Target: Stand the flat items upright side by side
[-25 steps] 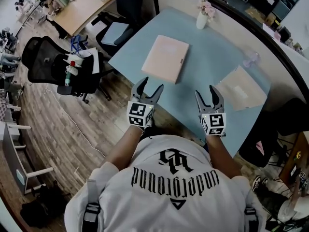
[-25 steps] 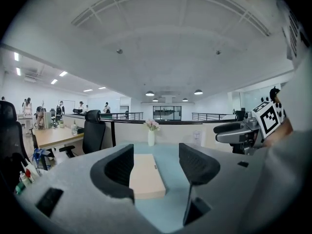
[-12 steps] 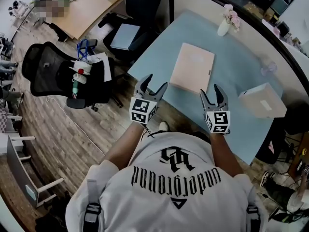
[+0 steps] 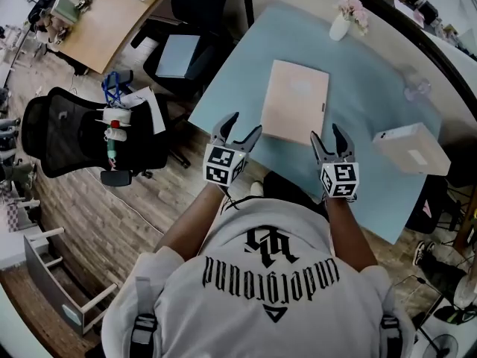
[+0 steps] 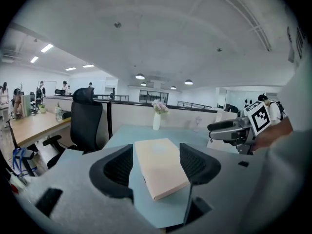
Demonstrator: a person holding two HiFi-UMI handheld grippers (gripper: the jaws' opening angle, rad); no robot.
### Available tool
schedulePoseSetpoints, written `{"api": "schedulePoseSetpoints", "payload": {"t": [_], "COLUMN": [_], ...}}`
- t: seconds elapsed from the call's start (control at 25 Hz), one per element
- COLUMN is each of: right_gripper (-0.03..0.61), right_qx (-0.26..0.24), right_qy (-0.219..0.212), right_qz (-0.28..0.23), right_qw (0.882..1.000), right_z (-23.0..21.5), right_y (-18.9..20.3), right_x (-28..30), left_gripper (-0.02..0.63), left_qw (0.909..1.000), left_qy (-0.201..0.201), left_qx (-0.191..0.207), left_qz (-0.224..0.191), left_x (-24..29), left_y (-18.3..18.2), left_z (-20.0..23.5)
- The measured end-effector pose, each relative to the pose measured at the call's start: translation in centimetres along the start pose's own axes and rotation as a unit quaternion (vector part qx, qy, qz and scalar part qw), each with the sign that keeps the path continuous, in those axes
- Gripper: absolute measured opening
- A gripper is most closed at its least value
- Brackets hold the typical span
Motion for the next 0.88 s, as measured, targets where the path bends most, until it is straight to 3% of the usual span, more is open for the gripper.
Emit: {"api": "schedulePoseSetpoints", "payload": {"t": [0.28, 0.48, 0.88], "right_gripper": [0.293, 0.296, 0.334], "right_qx": [0.085, 0.167, 0.301], "right_qy": [-0.032, -0.059, -0.098], "right_qz": [0.086, 0.136, 0.186], "right_qw": [0.992, 0.975, 0.930], "right_z": [-6.6, -11.1, -16.6], "right_y": [3.1, 6.5, 12.2], "right_x": [4.7, 8.3, 15.0], "left_gripper": [0.319, 0.334, 0.374], "left_qw": [0.9937, 0.9807, 0.9455], "left_qy": [0.044, 0.071, 0.087], "left_qx": [-0.007, -0.008, -0.119], "left_qz": [0.103, 0.182, 0.290], "left_x": [9.2, 16.2, 25.5], "left_y": [1.8, 4.7, 9.1], "left_z": [-0.5, -0.3, 2.3]}}
Point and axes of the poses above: the fingertips, and each gripper's own axes: x forward along the fingers, z to its left, y out of its underside, the point moved 10 cm from there along -x, backward along the fingers, and after that the axes turned 13 degrees about -y, right-handed, at the moved point
